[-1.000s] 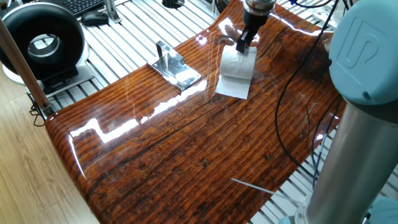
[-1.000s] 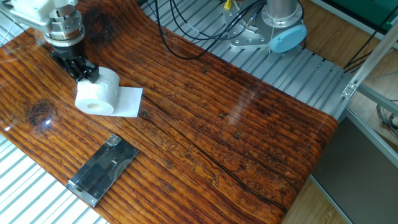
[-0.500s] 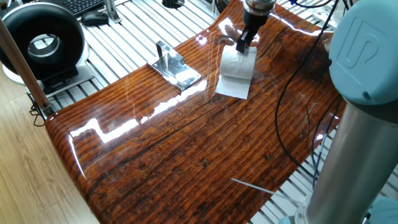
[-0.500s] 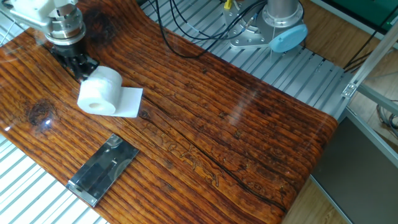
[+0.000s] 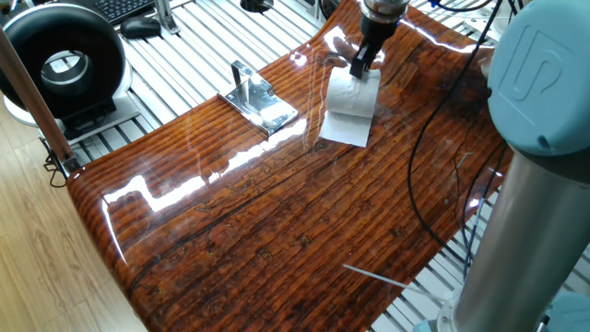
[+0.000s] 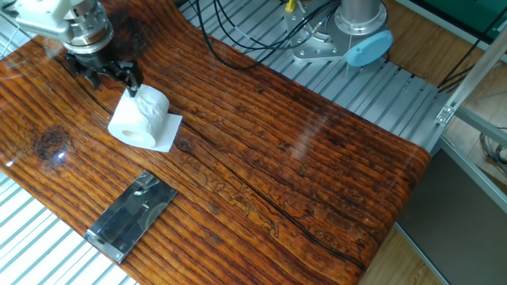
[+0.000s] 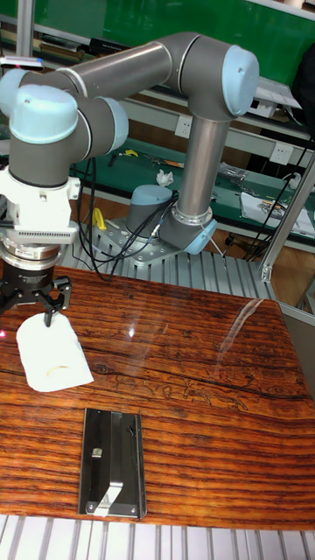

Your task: Put the toilet paper on its holder

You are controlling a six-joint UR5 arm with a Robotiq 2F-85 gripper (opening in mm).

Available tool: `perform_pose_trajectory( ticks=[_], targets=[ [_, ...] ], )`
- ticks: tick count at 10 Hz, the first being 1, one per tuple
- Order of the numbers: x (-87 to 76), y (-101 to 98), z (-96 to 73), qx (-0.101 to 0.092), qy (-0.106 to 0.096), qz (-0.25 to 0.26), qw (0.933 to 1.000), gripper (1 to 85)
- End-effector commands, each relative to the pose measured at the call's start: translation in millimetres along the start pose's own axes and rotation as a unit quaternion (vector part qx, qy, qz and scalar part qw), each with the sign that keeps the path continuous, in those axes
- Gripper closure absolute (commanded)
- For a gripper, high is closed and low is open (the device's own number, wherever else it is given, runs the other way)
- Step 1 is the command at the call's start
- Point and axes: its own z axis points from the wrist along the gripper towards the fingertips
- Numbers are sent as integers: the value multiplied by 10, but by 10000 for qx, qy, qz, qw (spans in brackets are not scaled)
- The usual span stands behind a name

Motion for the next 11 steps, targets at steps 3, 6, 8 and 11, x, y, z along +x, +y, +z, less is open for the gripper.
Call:
perform_pose_trajectory(
  ticks=[3, 6, 8, 11],
  targets=[
    [-170, 359, -134, -247, -74, 176, 9995, 100],
    [-237, 420, -25, -411, -234, -76, 9989, 53],
    [-276, 435, 112, -511, -346, -246, 9978, 13],
    [-222, 424, 269, -493, -344, -361, 9975, 7]
  ],
)
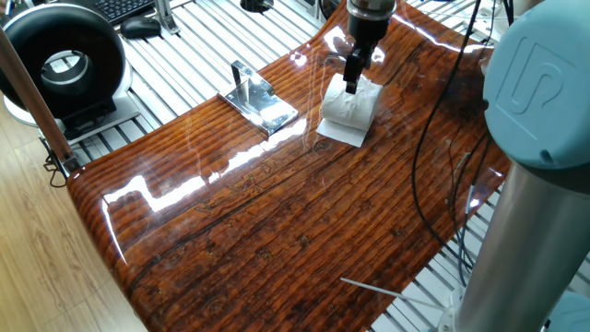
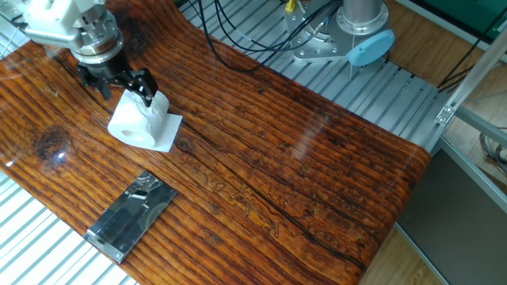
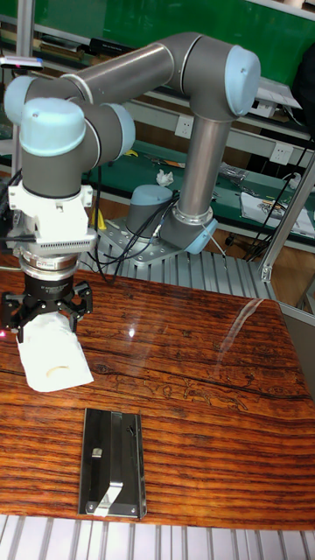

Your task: Put the toilet paper on its holder

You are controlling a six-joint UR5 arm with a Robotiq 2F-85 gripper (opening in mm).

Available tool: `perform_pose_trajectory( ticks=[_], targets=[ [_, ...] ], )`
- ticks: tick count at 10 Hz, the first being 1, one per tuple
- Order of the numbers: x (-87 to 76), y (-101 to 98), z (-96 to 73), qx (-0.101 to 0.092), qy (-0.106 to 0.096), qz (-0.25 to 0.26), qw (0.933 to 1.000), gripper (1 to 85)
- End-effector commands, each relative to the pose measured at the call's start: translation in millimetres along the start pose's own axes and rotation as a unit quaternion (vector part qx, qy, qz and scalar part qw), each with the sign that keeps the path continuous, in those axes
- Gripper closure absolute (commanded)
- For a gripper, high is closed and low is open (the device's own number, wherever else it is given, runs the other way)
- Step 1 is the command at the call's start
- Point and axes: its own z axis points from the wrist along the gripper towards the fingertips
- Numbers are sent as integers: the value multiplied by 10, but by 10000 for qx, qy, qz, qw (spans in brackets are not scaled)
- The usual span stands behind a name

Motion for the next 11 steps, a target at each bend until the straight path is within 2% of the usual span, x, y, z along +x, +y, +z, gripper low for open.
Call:
perform_pose_trajectory(
  ticks=[1, 6, 9, 10, 11],
  targets=[
    [-3, 27, 152, -50, -107, -90, 9999, 7],
    [-31, 42, 303, -89, -237, -30, 9997, 23],
    [-80, 62, 302, -97, -313, 324, 9989, 223],
    [-48, -12, 280, -16, -276, 454, 9986, 343],
    [-1, -117, 237, 101, -225, 540, 9982, 407]
  ],
)
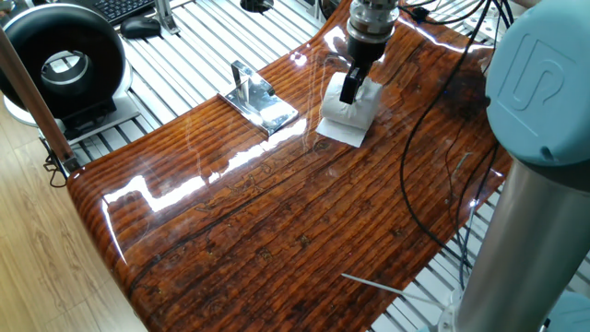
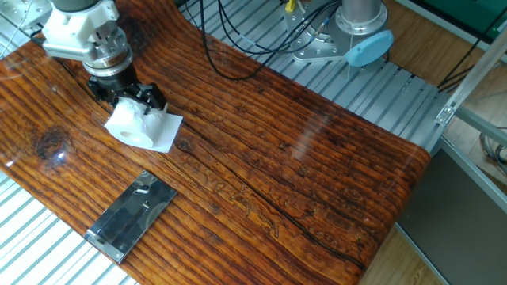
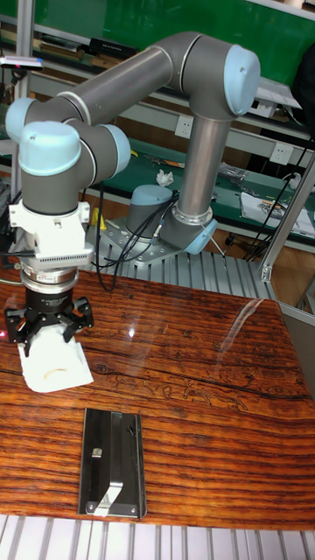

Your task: Put the toilet paper on its holder

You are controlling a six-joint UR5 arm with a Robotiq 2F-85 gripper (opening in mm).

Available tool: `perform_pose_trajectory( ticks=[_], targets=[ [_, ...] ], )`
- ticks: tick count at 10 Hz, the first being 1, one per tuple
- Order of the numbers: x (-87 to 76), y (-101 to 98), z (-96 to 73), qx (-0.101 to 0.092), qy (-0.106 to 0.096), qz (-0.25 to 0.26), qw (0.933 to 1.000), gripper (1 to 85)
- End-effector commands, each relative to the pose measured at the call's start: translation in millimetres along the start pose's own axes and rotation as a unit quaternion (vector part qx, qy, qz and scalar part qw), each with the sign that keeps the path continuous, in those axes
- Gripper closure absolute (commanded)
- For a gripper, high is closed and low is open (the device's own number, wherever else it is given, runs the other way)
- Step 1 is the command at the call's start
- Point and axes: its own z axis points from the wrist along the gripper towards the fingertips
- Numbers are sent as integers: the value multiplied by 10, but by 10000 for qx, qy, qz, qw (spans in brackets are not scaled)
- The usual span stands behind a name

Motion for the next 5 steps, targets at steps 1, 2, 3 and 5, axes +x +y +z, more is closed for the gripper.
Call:
perform_pose_trajectory(
  ticks=[1, 2, 3, 5],
  targets=[
    [32, -164, -91, 142, -14, 420, 9990, 497],
    [-14, -184, -108, 156, -102, 594, 9981, 623],
    [-80, -157, -96, 185, -202, 814, 9963, 723],
    [-136, -124, -125, 279, -209, 993, 9944, 817]
  ],
)
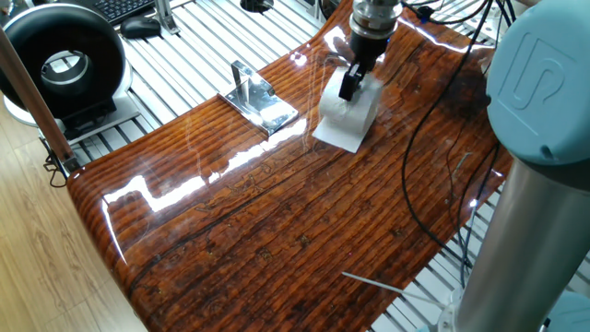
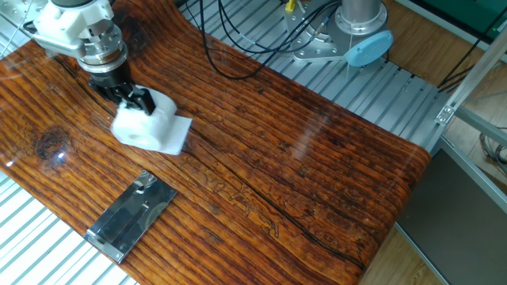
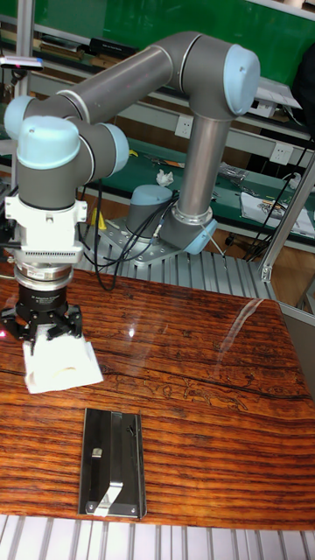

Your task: Put the toilet paper on its holder

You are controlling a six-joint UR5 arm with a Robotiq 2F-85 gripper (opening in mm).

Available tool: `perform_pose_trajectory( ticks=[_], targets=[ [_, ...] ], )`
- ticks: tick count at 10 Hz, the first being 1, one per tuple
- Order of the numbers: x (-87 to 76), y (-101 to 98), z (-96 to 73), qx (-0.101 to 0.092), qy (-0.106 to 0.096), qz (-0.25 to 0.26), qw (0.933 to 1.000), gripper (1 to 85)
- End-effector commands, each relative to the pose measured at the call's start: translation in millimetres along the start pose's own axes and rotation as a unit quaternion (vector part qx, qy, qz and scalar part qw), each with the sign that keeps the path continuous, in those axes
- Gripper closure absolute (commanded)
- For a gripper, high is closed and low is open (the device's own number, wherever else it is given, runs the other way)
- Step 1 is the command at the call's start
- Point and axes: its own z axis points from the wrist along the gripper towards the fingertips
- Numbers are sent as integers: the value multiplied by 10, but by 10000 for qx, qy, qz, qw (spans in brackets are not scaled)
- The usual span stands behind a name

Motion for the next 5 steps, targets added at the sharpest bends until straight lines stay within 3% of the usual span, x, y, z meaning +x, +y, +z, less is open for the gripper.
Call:
perform_pose_trajectory(
  ticks=[1, 5],
  targets=[
    [-99, 10, -100, 166, -77, 446, 9988, 847],
    [-112, -24, -168, 348, -53, 535, 9979, 847]
  ],
)
